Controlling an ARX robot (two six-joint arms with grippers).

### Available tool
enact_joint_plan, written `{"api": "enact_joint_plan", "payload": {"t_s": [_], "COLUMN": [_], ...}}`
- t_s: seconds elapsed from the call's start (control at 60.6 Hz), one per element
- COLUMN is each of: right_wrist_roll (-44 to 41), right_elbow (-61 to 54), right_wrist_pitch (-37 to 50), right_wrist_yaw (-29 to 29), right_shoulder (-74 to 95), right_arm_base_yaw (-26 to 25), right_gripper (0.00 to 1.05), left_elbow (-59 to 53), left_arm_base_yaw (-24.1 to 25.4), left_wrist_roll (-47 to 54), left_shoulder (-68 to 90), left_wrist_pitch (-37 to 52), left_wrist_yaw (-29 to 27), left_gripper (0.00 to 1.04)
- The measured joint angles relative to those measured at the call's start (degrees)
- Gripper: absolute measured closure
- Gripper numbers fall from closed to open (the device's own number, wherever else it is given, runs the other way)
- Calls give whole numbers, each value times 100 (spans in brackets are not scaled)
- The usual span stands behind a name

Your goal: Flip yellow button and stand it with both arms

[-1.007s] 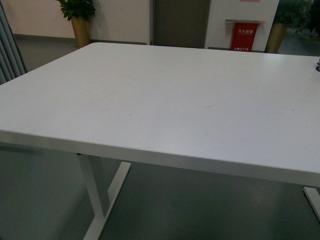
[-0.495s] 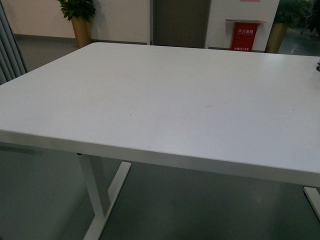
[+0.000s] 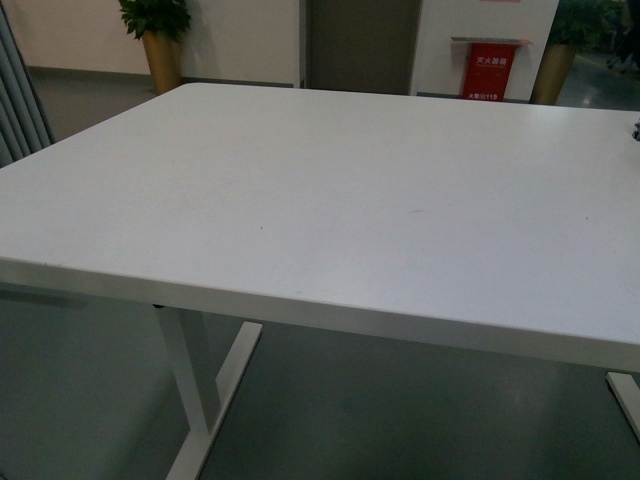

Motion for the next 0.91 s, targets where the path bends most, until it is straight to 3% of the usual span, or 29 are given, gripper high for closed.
{"api": "enact_joint_plan", "payload": {"t_s": [0.908], "right_wrist_roll": [-122], "right_elbow": [98], "right_wrist_pitch": [48], "right_wrist_yaw": [162], "right_shoulder": [291], "right_arm_base_yaw": [22], "right_gripper": [67], "left_elbow": [0], "left_arm_base_yaw": [0], "left_wrist_roll": [0], "left_shoulder": [0], "left_wrist_pitch": [0], "left_wrist_yaw": [2], "left_gripper": [6]}}
